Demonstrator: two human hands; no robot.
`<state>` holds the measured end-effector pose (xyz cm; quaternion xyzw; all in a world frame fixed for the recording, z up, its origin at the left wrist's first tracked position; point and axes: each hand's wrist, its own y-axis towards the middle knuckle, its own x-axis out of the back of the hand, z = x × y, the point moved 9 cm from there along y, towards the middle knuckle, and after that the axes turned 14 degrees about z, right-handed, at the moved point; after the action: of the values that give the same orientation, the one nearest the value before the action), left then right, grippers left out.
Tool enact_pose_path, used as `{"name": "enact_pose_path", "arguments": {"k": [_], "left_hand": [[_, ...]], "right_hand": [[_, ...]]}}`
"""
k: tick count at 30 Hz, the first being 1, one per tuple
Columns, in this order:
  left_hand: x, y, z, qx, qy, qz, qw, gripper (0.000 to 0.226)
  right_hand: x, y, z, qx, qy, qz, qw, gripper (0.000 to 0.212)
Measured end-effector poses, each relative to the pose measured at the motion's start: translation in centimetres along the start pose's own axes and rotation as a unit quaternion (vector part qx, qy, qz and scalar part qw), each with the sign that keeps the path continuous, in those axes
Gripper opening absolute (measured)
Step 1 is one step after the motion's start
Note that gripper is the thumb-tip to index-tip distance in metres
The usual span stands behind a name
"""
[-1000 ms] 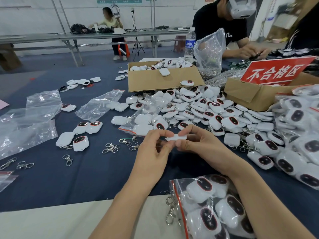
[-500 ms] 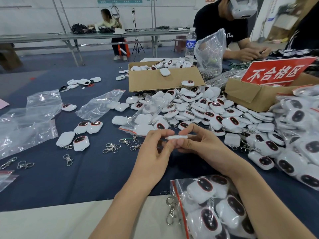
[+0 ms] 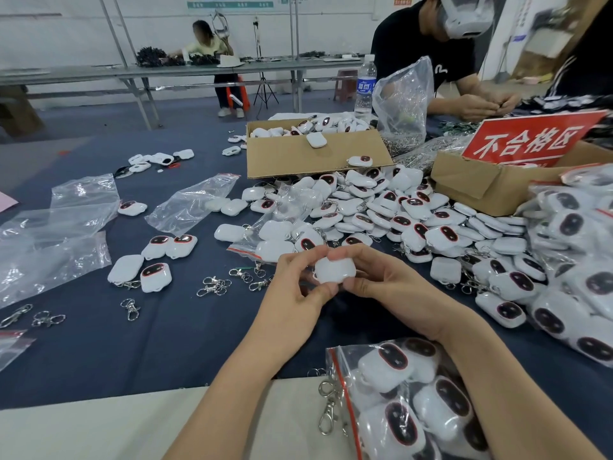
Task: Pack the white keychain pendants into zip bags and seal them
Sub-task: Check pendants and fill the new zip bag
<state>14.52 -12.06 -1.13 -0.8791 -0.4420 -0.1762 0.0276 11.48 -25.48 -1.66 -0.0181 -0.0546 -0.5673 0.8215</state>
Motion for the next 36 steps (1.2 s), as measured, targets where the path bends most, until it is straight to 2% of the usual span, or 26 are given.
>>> {"name": "enact_pose_path", "arguments": {"k": [7, 11, 17, 24, 28, 36], "left_hand": [[0.6, 0.1, 0.5, -0.002, -0.04, -0.036, 0.999, 0.048], [0.9, 0.1, 0.6, -0.011, -0.057, -0.044, 0.997, 0.041], [1.1, 0.1, 1.1, -0.002, -0.062, -0.059, 0.996, 0.033], [1.1, 0.1, 0.8, -0.004, -0.053, -0.059, 0.997, 0.032], [1.0, 0.1, 0.6, -0.007, -0.05, -0.064, 0.997, 0.031], [0.6, 0.2, 1.0, 0.009, -0.016, -0.054, 0.998, 0.015]], "right_hand": [[0.1, 0.4, -0.1, 0.023, 0.037, -0.005, 0.999, 0.042], [0.6, 0.5, -0.7, 0.018, 0.057, -0.02, 0.998, 0.027], [0.3, 0.5, -0.3, 0.031, 0.061, -0.007, 0.998, 0.028], [0.2, 0.7, -0.2, 0.033, 0.063, -0.005, 0.997, 0.016], [1.0, 0.5, -0.8, 0.015, 0.073, -0.052, 0.996, 0.022], [1.7, 0.0, -0.1, -0.02, 0.01, -0.12, 0.993, 0.01]]}}
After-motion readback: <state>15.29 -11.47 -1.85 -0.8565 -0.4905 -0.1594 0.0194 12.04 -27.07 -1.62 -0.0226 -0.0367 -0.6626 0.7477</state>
